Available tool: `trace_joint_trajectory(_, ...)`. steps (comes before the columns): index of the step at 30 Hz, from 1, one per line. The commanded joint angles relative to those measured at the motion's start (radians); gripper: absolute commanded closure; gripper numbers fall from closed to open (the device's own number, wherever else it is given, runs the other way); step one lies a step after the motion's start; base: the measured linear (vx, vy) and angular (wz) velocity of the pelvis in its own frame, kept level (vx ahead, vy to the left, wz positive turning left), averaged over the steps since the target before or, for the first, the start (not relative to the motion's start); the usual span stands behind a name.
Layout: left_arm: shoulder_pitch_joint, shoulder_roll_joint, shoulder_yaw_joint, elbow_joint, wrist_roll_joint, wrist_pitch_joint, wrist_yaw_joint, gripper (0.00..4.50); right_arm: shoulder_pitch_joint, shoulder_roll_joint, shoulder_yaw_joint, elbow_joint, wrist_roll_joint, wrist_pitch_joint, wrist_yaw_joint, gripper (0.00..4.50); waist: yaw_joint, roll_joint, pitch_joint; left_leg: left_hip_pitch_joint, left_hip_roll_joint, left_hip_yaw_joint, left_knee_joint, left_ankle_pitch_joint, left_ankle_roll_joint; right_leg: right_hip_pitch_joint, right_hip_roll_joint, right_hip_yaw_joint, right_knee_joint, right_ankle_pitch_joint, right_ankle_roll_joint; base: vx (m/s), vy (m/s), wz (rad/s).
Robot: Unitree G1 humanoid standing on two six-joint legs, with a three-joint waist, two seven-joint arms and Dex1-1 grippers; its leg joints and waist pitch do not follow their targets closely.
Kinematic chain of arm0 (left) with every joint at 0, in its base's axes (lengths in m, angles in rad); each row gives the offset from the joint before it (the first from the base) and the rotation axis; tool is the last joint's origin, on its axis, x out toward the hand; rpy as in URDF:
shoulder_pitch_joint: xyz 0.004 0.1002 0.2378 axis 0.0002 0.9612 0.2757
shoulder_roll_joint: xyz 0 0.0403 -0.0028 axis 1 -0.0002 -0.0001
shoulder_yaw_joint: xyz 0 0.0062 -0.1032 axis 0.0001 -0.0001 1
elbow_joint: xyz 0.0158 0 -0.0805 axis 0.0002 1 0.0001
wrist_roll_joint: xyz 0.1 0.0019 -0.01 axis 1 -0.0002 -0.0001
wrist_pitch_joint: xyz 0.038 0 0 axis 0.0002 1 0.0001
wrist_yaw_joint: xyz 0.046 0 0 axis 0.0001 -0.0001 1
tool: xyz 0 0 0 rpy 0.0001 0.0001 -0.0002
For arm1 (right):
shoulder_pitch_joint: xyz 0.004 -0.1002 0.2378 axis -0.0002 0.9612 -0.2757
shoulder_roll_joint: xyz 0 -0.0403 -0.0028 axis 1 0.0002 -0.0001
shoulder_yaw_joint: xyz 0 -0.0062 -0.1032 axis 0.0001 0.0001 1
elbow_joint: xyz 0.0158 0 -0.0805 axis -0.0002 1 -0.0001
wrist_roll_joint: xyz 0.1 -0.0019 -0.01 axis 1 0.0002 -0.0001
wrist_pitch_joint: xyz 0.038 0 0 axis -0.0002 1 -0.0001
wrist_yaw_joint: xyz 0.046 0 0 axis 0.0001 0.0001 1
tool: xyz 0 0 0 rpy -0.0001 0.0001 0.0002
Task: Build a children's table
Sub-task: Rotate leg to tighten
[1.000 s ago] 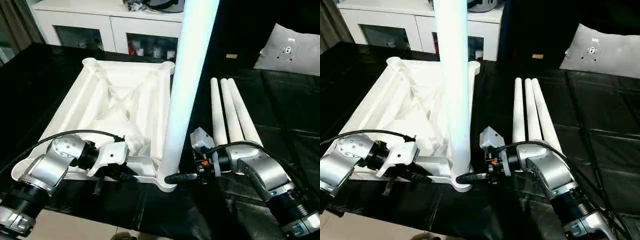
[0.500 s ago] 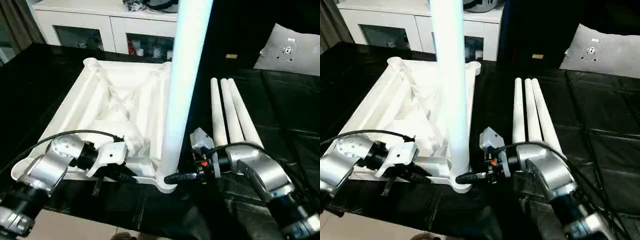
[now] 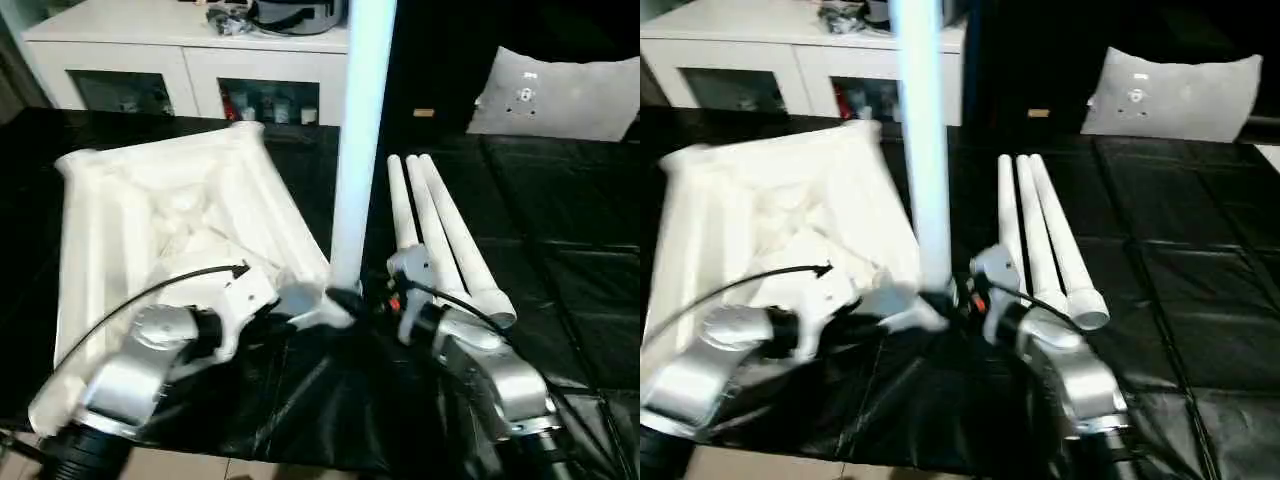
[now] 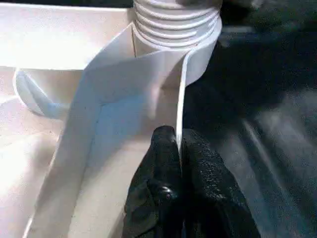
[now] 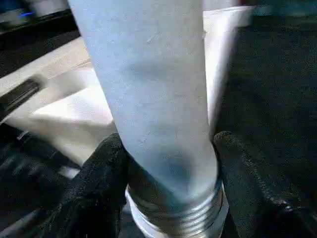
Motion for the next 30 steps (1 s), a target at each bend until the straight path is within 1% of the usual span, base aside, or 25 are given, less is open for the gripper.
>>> trace_joint_trajectory(1,-0.054,-0.125,-0.014,-0.048,0.034,0.034,0.199,4.50,-0.006,0.116,0.083,0.083,0.003,0.047,-0.074,2.13,-0.003,0.004,-0.041,-0.001,0.048,-0.033,-0.085,-0.332,0.007,0.022,-0.084,0.044,-0.111,-0.571,-0.089,0.000,0.000,0.00)
trace_joint_trajectory(2,-0.060,-0.142,-0.018,-0.051,0.043,0.045,0.221,4.50,-0.012,0.130,0.073,0.094,-0.004,0.047,-0.103,2.13,-0.003,0.006,-0.045,-0.002,0.048,-0.034,-0.085,-0.319,0.007,0.025,-0.085,0.046,-0.106,-0.543,-0.097,0.000,0.000,0.00)
trace_joint_trajectory(3,-0.060,-0.142,-0.018,-0.051,0.043,0.045,0.221,4.50,-0.012,0.130,0.073,0.094,-0.004,0.047,-0.103,2.13,-0.002,0.006,-0.046,-0.008,0.048,-0.034,-0.088,-0.297,0.013,0.030,-0.083,0.048,-0.101,-0.491,-0.108,0.000,0.000,0.00)
trace_joint_trajectory(4,-0.072,-0.164,-0.037,-0.060,0.057,0.057,0.243,4.50,-0.021,0.148,0.052,0.116,-0.021,0.036,-0.156,2.13,-0.001,0.008,-0.048,-0.010,0.048,-0.033,-0.088,-0.290,0.017,0.033,-0.083,0.049,-0.098,-0.468,-0.112,0.000,0.000,0.00)
trace_joint_trajectory(5,-0.075,-0.170,-0.047,-0.067,0.060,0.061,0.244,4.50,-0.022,0.152,0.044,0.122,-0.027,0.027,-0.173,2.13,-0.001,0.008,-0.048,-0.009,0.050,-0.029,-0.087,-0.282,0.020,0.028,-0.082,0.052,-0.097,-0.436,-0.123,0.000,0.000,0.00)
trace_joint_trajectory(6,-0.076,-0.173,-0.056,-0.072,0.062,0.063,0.241,4.50,-0.024,0.153,0.038,0.128,-0.033,0.012,-0.185,2.13,0.001,0.006,-0.049,-0.008,0.049,-0.027,-0.086,-0.277,0.022,0.030,-0.083,0.053,-0.096,-0.420,-0.131,0.000,0.000,0.00)
trace_joint_trajectory(7,-0.073,-0.168,-0.064,-0.080,0.062,0.068,0.231,4.50,-0.024,0.154,0.029,0.131,-0.032,-0.005,-0.188,2.13,0.004,0.010,-0.052,-0.010,0.049,-0.027,-0.085,-0.258,0.025,0.034,-0.084,0.055,-0.093,-0.391,-0.136,0.000,0.000,0.00)
trace_joint_trajectory(8,-0.072,-0.166,-0.066,-0.082,0.061,0.068,0.229,4.50,-0.024,0.154,0.027,0.131,-0.031,-0.007,-0.187,2.13,0.005,0.008,-0.053,-0.012,0.049,-0.026,-0.085,-0.245,0.027,0.036,-0.084,0.055,-0.091,-0.372,-0.139,0.000,0.000,0.00)
trace_joint_trajectory(9,-0.068,-0.160,-0.069,-0.087,0.060,0.072,0.224,4.50,-0.025,0.154,0.021,0.129,-0.026,-0.014,-0.184,2.13,0.006,0.010,-0.054,-0.014,0.049,-0.026,-0.085,-0.230,0.029,0.039,-0.084,0.056,-0.087,-0.349,-0.144,0.000,0.000,0.00)
trace_joint_trajectory(10,-0.064,-0.152,-0.070,-0.091,0.060,0.072,0.217,4.50,-0.025,0.152,0.017,0.126,-0.027,-0.026,-0.183,1.58,0.009,0.010,-0.057,-0.014,0.050,-0.024,-0.083,-0.204,0.033,0.041,-0.083,0.057,-0.082,-0.299,-0.160,0.000,0.000,0.00)
trace_joint_trajectory(11,-0.060,-0.145,-0.070,-0.095,0.064,0.075,0.209,4.50,-0.025,0.156,0.008,0.125,-0.026,-0.028,-0.184,1.58,0.009,0.012,-0.058,-0.015,0.050,-0.024,-0.083,-0.194,0.035,0.042,-0.083,0.056,-0.080,-0.282,-0.167,0.000,0.000,0.00)
trace_joint_trajectory(12,-0.056,-0.139,-0.067,-0.099,0.066,0.078,0.203,4.50,-0.026,0.156,0.003,0.122,-0.025,-0.035,-0.179,1.44,0.009,0.013,-0.058,-0.016,0.050,-0.023,-0.082,-0.183,0.039,0.043,-0.083,0.057,-0.077,-0.257,-0.177,0.000,0.000,0.00)
trace_joint_trajectory(13,-0.054,-0.132,-0.064,-0.100,0.068,0.081,0.202,4.50,-0.026,0.155,-0.001,0.119,-0.027,-0.044,-0.179,1.44,0.008,0.011,-0.059,-0.019,0.050,-0.022,-0.081,-0.172,0.041,0.045,-0.083,0.057,-0.076,-0.242,-0.184,0.000,0.000,0.00)
trace_joint_trajectory(14,-0.053,-0.129,-0.063,-0.100,0.068,0.080,0.201,4.50,-0.027,0.154,-0.002,0.117,-0.027,-0.044,-0.179,1.38,0.009,0.011,-0.059,-0.019,0.049,-0.022,-0.080,-0.168,0.041,0.046,-0.083,0.057,-0.075,-0.240,-0.185,0.000,0.000,0.00)
trace_joint_trajectory(16,-0.054,-0.091,-0.058,-0.091,0.055,0.073,0.178,4.50,-0.025,0.136,-0.005,0.095,-0.016,-0.060,-0.156,1.11,0.010,0.012,-0.062,-0.022,0.048,-0.022,-0.077,-0.148,0.045,0.047,-0.083,0.057,-0.071,-0.224,-0.187,0.000,0.000,0.00)
trace_joint_trajectory(17,-0.054,-0.070,-0.057,-0.085,0.052,0.063,0.162,4.50,-0.024,0.123,-0.006,0.082,-0.009,-0.065,-0.139,1.05,0.011,0.013,-0.062,-0.021,0.048,-0.022,-0.077,-0.150,0.048,0.044,-0.080,0.056,-0.071,-0.225,-0.186,0.000,0.000,0.00)
trace_joint_trajectory(19,-0.055,-0.055,-0.057,-0.081,0.050,0.055,0.150,4.50,-0.022,0.112,-0.006,0.071,-0.003,-0.069,-0.125,0.92,0.010,0.014,-0.061,-0.022,0.049,-0.021,-0.077,-0.155,0.051,0.044,-0.080,0.056,-0.071,-0.230,-0.189,0.000,0.000,0.00)
trace_joint_trajectory(20,-0.054,-0.036,-0.056,-0.074,0.044,0.046,0.129,4.50,-0.019,0.093,-0.003,0.053,0.004,-0.068,-0.100,0.92,0.012,0.012,-0.061,-0.021,0.050,-0.022,-0.077,-0.154,0.051,0.044,-0.081,0.055,-0.071,-0.237,-0.189,0.000,0.000,0.00)
trace_joint_trajectory(21,-0.054,-0.036,-0.056,-0.074,0.044,0.046,0.129,4.50,-0.019,0.093,-0.003,0.053,0.004,-0.068,-0.100,0.92,0.012,0.014,-0.060,-0.020,0.052,-0.021,-0.077,-0.153,0.050,0.041,-0.080,0.056,-0.071,-0.233,-0.191,0.000,0.000,0.00)
trace_joint_trajectory(24,-0.054,-0.036,-0.056,-0.074,0.044,0.046,0.129,4.50,-0.019,0.093,-0.003,0.053,0.004,-0.068,-0.100,0.92,0.014,0.014,-0.060,-0.021,0.053,-0.021,-0.077,-0.152,0.045,0.042,-0.080,0.056,-0.069,-0.225,-0.195,0.000,0.000,0.00)
trace_joint_trajectory(26,-0.054,-0.036,-0.056,-0.074,0.044,0.046,0.129,4.50,-0.019,0.093,-0.003,0.053,0.004,-0.068,-0.100,0.92,0.014,0.013,-0.060,-0.020,0.051,-0.021,-0.077,-0.160,0.040,0.042,-0.081,0.056,-0.070,-0.237,-0.192,0.000,0.000,0.00)
trace_joint_trajectory(28,-0.056,0.011,-0.056,-0.051,0.033,0.008,0.078,4.50,-0.010,0.046,-0.004,0.005,0.030,-0.048,-0.033,0.66,0.016,0.012,-0.060,-0.022,0.049,-0.021,-0.076,-0.154,0.045,0.045,-0.080,0.056,-0.070,-0.238,-0.187,0.000,0.000,0.00)
trace_joint_trajectory(29,-0.061,0.085,-0.057,-0.013,0.007,-0.068,-0.036,4.50,-0.009,-0.051,0.017,-0.048,0.046,-0.033,0.090,0.60,0.018,0.013,-0.061,-0.021,0.048,-0.021,-0.075,-0.152,0.048,0.044,-0.080,0.056,-0.070,-0.234,-0.183,0.000,0.000,0.00)
trace_joint_trajectory(30,-0.064,0.135,-0.059,0.013,-0.011,-0.123,-0.116,4.50,-0.009,-0.119,0.033,-0.083,0.055,-0.024,0.176,0.58,0.023,0.013,-0.063,-0.023,0.044,-0.022,-0.072,-0.136,0.064,0.051,-0.074,0.054,-0.069,-0.221,-0.169,0.000,0.000,0.00)
